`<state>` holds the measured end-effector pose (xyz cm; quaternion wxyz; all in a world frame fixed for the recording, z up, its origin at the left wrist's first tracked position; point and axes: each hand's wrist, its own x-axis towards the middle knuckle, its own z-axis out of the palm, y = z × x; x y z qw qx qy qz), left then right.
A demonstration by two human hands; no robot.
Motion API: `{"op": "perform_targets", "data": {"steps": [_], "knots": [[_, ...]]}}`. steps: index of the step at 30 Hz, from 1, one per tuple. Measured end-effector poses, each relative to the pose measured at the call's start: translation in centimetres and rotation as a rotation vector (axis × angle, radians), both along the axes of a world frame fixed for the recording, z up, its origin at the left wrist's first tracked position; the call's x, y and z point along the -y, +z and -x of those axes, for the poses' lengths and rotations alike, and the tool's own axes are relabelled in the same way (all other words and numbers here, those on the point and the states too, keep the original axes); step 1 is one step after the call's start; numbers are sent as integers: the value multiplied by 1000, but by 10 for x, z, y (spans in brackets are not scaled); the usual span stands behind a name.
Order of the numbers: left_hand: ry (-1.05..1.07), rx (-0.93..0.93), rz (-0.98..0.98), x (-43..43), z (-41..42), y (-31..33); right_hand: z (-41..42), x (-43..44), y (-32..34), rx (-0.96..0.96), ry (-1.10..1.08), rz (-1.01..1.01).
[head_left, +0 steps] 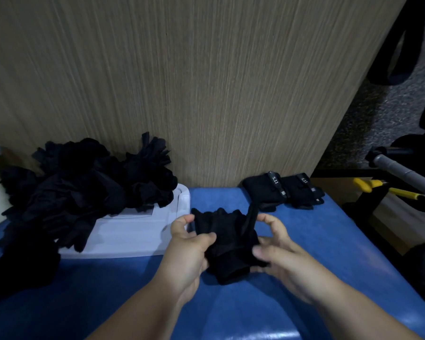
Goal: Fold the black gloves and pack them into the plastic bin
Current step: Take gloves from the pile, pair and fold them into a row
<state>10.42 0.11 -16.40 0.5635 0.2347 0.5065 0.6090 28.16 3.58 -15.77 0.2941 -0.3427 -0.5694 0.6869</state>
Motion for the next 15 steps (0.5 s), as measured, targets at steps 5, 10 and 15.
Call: {"op": "perform_targets", "data": {"steps": [5,10,15], "knots": [[-123,-50,-42,6,-10,1,5,-2,-7,117,-290,-30],[-172,-450,-89,7,-12,-6,-5,-4,-4,549,-336,-312],[-162,-1292,-172,9,-4,-17,-10,3,1,1043,-219,-589]]}}
